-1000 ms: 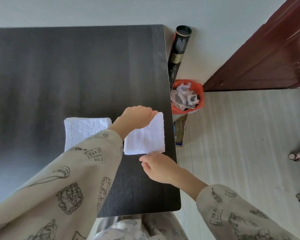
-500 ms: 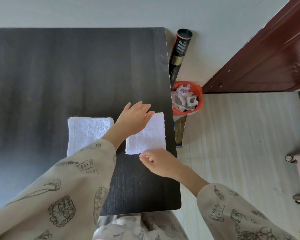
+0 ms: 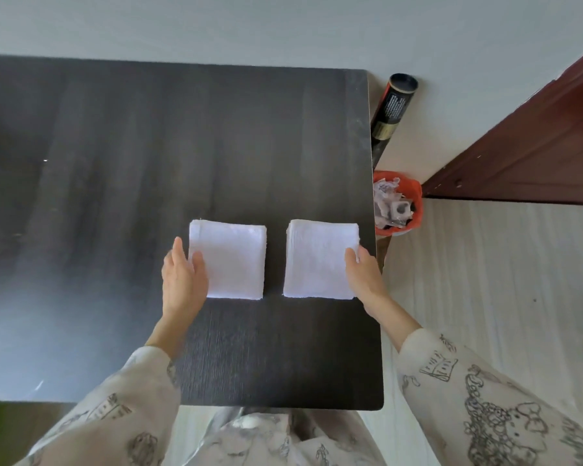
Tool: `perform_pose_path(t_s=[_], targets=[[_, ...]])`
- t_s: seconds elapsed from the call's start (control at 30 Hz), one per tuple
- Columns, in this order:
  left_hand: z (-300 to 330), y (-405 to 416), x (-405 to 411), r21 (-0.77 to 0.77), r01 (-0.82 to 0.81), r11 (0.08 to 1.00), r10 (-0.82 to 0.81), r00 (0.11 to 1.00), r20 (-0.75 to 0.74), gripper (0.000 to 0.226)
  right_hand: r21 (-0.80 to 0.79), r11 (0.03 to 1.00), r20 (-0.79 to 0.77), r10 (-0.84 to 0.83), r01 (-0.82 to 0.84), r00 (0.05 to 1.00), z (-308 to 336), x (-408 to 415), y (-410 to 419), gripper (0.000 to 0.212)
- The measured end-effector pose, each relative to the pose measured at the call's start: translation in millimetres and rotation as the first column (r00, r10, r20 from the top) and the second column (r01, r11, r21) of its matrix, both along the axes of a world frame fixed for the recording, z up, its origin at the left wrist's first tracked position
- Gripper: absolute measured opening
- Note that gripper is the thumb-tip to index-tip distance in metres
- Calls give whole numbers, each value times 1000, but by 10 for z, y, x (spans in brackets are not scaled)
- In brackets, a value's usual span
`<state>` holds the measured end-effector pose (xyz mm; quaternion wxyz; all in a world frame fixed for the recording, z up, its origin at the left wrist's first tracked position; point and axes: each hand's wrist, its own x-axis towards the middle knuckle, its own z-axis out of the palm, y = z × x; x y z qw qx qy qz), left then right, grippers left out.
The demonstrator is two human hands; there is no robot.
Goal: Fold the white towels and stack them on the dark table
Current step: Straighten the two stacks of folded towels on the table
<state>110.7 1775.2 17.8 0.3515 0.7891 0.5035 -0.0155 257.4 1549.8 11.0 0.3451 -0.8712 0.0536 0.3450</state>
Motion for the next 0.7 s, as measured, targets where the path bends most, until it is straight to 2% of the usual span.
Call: perform_pose_path(t_s=[0.03,0.1,0.2,0.53,0.6,0.63,0.67,0.7], targets=[[8,31,-22,-99,-48,994,47,999,-15,51,-17,1000,12,-2,2,1000,-17,-16,40,44],[26,50,-43,-201,-82,976,80,997,-17,46,-42,999,16,-10,10,1000,-31,-38,108,43],[74,-1,8,-223,-68,973,76,997,30,35,-34,999,-12,6,-6,1000,-24,-74,213,42],[69,13,11,-291,-60,955,82,995,63,28,5,999,-6,37,-37,999,-34,-176,371,46],[11,5,-48,-317,-136,939,161,985,55,40,-12,998,56,-65,66,996,1,-231,335,49],[-15,-1,-73,-347,-237,907,263,964,29,45,-22,985,82,-169,172,982,26,-288,309,50],[-26,-19,-92,-396,-362,844,395,919,2,48,-25,951,65,-306,308,950,65,-348,288,50],[-12,-42,-114,-457,-476,752,524,852,-25,47,-21,885,-32,-466,466,884,115,-415,271,49]])
